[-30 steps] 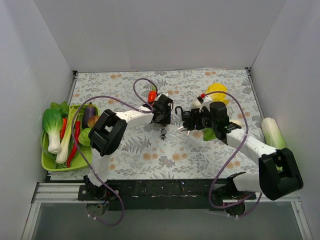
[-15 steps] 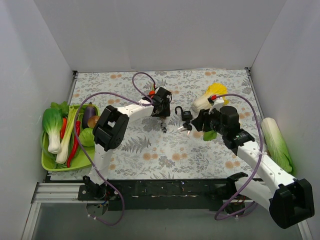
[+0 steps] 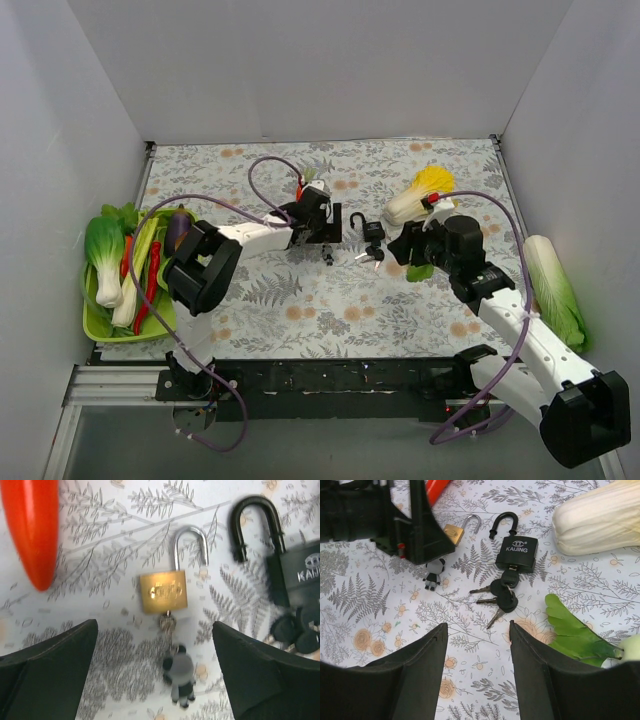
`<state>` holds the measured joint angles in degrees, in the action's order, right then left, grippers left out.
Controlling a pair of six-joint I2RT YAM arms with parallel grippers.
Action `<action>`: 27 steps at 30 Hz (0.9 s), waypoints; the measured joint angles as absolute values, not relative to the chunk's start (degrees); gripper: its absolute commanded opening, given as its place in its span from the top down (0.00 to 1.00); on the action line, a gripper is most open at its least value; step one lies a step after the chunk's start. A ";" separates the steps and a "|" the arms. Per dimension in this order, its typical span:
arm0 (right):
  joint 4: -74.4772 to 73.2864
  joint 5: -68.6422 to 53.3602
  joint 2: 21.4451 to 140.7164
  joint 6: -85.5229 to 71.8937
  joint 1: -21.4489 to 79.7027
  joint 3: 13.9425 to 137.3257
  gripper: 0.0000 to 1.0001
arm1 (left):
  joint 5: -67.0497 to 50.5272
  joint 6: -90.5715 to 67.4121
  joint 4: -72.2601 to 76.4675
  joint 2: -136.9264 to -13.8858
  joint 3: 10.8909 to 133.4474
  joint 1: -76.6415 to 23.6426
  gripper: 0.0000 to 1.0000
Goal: Unlock with the key
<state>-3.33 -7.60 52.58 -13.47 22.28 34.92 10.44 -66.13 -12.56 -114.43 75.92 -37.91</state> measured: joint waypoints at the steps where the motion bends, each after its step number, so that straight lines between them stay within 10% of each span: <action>1: -3.33 -7.66 52.73 -13.37 22.00 34.92 0.40 | 10.15 -65.89 -10.37 -112.42 73.01 -37.89 0.02; 27: -4.01 -12.56 43.72 -6.46 8.64 39.22 0.39 | -1.48 -63.40 15.99 -60.93 42.46 -24.18 0.02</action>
